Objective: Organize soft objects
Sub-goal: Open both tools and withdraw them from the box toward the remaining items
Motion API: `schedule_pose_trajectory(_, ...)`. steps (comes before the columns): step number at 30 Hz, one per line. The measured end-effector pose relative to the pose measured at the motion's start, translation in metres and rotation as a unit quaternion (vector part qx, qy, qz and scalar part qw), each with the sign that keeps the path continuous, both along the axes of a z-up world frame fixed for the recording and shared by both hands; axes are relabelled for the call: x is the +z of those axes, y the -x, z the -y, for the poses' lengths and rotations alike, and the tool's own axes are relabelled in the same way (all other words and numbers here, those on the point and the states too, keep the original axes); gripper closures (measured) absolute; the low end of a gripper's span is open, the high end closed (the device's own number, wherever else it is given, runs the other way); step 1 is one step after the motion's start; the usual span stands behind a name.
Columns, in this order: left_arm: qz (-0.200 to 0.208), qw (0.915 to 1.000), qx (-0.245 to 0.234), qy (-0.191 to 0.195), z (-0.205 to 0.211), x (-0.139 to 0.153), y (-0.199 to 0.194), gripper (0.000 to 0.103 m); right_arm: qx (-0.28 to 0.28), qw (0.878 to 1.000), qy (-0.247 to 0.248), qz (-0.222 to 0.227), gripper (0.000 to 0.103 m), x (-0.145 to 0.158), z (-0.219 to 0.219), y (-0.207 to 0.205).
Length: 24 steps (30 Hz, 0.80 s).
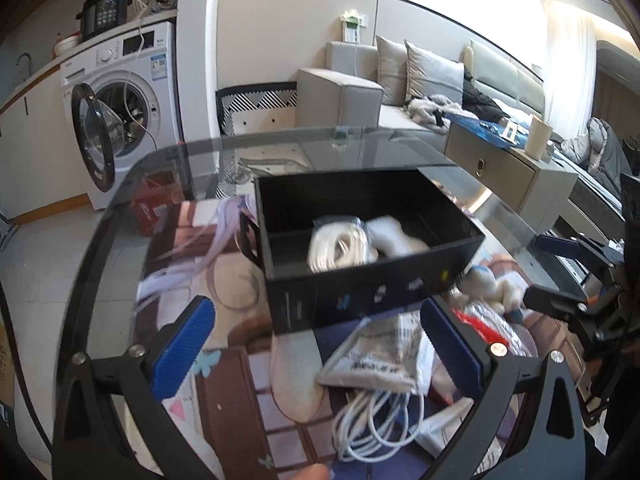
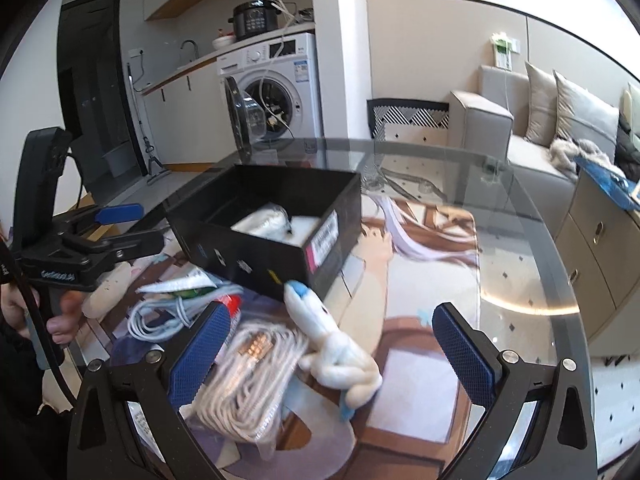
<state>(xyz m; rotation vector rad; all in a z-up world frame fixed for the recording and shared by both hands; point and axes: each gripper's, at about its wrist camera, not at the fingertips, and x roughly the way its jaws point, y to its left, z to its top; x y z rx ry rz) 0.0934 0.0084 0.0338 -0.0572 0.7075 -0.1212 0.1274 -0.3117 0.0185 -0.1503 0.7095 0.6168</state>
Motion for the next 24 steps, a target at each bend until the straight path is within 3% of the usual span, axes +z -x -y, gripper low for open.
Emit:
schedule_pose_trajectory(4, -0.016, 0.9996, -0.016, 0.016, 0.003, -0.008, 0.002, 0.0, -0.002, 1.0, -0.001, -0.014, 0.0, -0.009, 0.006, 0.001)
schedule_pose_trajectory(14, -0.039, 0.999, -0.022, 0.009, 0.012, -0.023, -0.003, 0.0, -0.009, 1.0, 0.004, -0.025, 0.0, -0.017, 0.018, 0.0)
schedule_pose_trajectory(24, -0.075, 0.9955, -0.034, 0.047, 0.007, -0.038, -0.013, 0.0, -0.007, 0.999, 0.005, -0.047, 0.001, -0.026, 0.017, -0.009)
